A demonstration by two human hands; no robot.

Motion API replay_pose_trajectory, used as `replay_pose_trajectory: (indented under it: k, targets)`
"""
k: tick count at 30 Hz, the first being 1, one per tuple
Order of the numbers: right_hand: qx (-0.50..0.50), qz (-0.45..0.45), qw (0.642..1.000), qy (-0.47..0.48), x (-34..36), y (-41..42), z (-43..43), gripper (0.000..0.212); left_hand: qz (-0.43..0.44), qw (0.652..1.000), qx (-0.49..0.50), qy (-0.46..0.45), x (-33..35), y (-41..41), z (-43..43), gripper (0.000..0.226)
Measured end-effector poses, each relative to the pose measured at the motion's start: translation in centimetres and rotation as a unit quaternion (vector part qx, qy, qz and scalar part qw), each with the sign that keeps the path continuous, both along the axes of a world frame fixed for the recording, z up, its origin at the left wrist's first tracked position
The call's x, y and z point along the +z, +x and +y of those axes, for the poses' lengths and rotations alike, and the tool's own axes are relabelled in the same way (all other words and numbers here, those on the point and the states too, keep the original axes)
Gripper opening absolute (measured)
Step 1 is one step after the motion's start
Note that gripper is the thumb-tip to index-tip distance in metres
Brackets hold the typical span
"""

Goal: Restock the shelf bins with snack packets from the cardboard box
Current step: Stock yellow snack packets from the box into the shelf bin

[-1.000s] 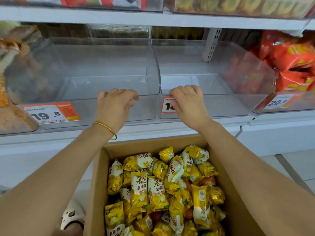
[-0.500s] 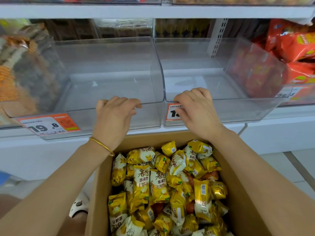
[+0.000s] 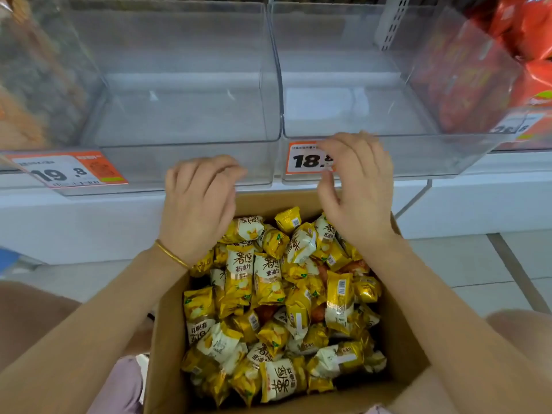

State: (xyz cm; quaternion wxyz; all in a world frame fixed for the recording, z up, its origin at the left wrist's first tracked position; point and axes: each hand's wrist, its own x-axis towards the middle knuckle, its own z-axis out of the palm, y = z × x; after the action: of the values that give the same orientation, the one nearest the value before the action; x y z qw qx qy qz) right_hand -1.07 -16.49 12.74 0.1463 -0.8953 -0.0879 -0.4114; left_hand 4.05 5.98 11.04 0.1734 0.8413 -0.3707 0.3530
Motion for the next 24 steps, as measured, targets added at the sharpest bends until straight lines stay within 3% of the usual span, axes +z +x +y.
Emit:
replay_pose_trajectory:
  k: [2,4,6,7,9,12,15,18,24]
  targets:
    - [-0.014,0.035,0.998,0.042,-2.8,-2.0,0.7,0.026,0.065,0.997,-0.016,0.04,-2.1,-0.9,0.4,0.029]
    - [-0.039,0.202,0.972,0.118,-6.3,-2.7,0.9,0.027,0.136,0.988,-0.027,0.073,-4.2,-1.7,0.8,0.029]
    - [-0.098,0.396,0.892,0.196,-9.6,-2.5,1.2,0.037,0.19,0.977,-0.036,0.091,-5.8,-2.3,1.3,0.031]
    - [-0.125,0.456,0.855,0.212,-10.8,-2.4,1.4,0.045,0.212,0.971,-0.039,0.099,-6.5,-2.6,1.5,0.032]
    - [-0.164,0.516,0.818,0.193,-12.3,-2.1,2.2,0.058,0.25,0.96,-0.045,0.113,-7.4,-2.9,1.9,0.033]
    - [-0.182,0.541,0.8,0.187,-13.2,-1.9,3.0,0.061,0.314,0.94,-0.028,0.133,-8.4,-2.9,1.8,0.031]
    - [-0.163,0.5,0.797,0.297,-12.5,-2.0,2.7,0.056,0.414,0.889,0.033,0.194,-9.8,-2.9,0.0,0.048]
    - [-0.167,0.465,0.736,0.462,-10.8,-2.9,1.7,0.067,0.427,0.85,0.089,0.295,-11.6,-3.4,-2.4,0.072]
    - [-0.071,0.484,0.612,0.621,-8.5,-5.2,0.2,0.055,0.398,0.827,0.158,0.365,-12.9,-4.4,-4.7,0.091]
